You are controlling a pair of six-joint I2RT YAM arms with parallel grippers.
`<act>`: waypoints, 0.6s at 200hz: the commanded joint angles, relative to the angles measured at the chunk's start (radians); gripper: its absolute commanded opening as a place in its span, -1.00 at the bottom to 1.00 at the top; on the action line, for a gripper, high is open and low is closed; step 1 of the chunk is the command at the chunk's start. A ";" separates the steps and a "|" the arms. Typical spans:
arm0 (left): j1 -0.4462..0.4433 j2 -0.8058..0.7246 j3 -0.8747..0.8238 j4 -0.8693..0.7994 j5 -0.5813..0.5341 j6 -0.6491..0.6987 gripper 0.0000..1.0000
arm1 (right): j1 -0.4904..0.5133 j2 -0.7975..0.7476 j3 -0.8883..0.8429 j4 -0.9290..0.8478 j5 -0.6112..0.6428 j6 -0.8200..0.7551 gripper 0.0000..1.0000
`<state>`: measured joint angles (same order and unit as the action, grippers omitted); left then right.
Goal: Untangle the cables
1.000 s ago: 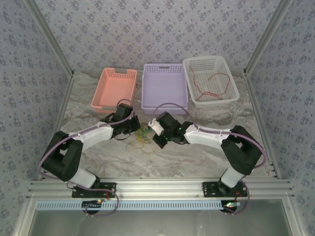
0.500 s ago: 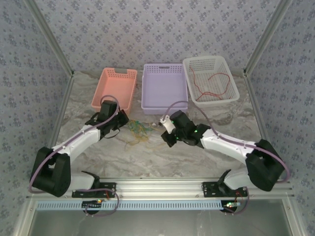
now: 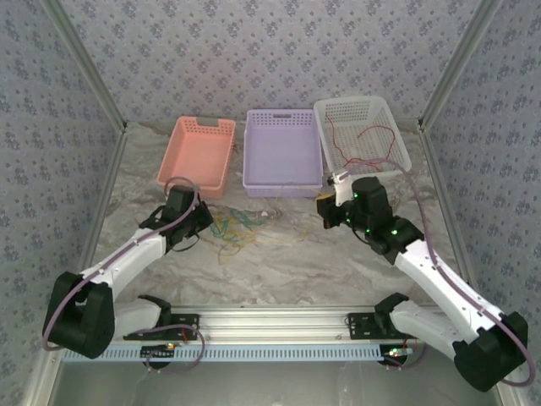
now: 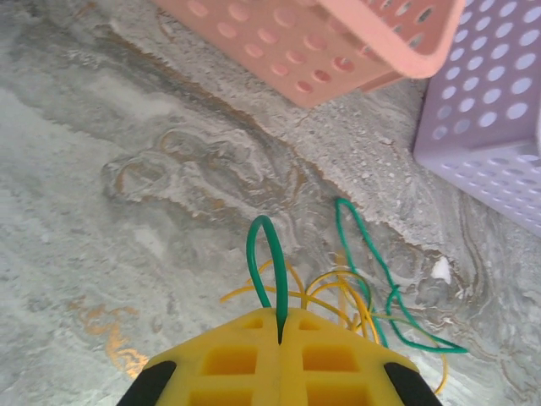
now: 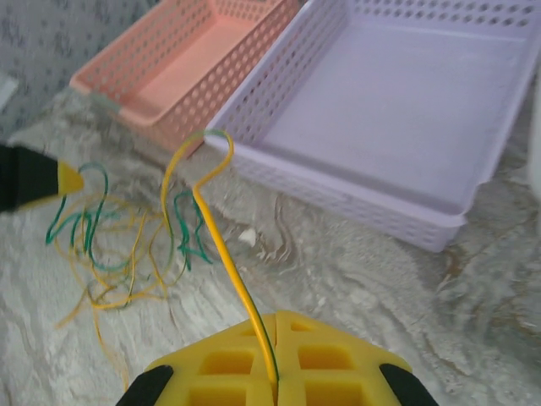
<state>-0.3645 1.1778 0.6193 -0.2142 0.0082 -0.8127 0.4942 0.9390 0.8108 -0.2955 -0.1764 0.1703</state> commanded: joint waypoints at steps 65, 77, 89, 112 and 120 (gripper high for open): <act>0.007 -0.028 -0.073 -0.015 -0.054 -0.034 -1.00 | -0.146 -0.054 0.210 -0.149 -0.021 0.058 -1.00; 0.007 -0.028 -0.076 -0.019 -0.061 -0.034 -1.00 | -0.152 -0.052 0.224 -0.156 -0.015 0.060 -1.00; 0.007 -0.029 -0.081 -0.024 -0.072 -0.037 -1.00 | -0.155 -0.049 0.235 -0.162 -0.005 0.059 -1.00; 0.008 -0.029 -0.093 -0.029 -0.091 -0.036 -1.00 | -0.176 -0.038 0.273 -0.177 -0.010 0.060 -1.00; 0.007 -0.029 -0.097 -0.034 -0.102 -0.039 -1.00 | -0.179 -0.030 0.286 -0.183 -0.017 0.060 -1.00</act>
<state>-0.3637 1.1690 0.5442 -0.2169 -0.0486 -0.8391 0.3325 0.8986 1.0355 -0.4416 -0.1806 0.2176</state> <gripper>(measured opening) 0.039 0.069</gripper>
